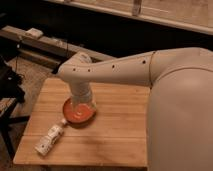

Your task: Place the bottle in the ceramic bowl

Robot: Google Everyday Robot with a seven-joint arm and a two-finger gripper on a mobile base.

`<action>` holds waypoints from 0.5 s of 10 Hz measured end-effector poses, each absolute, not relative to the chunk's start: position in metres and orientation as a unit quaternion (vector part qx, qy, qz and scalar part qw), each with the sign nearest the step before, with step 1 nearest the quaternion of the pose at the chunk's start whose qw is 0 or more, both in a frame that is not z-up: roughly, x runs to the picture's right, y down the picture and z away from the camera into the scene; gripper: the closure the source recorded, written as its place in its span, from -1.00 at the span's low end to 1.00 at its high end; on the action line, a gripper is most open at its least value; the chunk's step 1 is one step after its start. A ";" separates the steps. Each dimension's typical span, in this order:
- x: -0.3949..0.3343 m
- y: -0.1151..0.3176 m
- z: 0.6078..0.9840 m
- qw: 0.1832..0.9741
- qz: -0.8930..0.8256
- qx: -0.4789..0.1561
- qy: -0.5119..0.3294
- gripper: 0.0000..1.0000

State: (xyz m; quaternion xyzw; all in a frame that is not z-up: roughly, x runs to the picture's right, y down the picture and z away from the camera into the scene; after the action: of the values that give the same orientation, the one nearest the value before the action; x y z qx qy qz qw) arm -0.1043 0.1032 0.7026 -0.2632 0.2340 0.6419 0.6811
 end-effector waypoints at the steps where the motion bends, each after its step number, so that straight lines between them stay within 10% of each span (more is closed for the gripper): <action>1: -0.104 0.104 0.703 0.682 0.641 -0.263 0.234 -0.30; 5: -0.132 0.123 0.691 0.696 0.633 -0.249 0.228 -0.30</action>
State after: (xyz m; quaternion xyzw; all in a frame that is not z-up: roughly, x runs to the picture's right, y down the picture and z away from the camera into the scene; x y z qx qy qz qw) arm -0.1320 0.1231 0.6907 -0.2492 0.2277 0.6334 0.6963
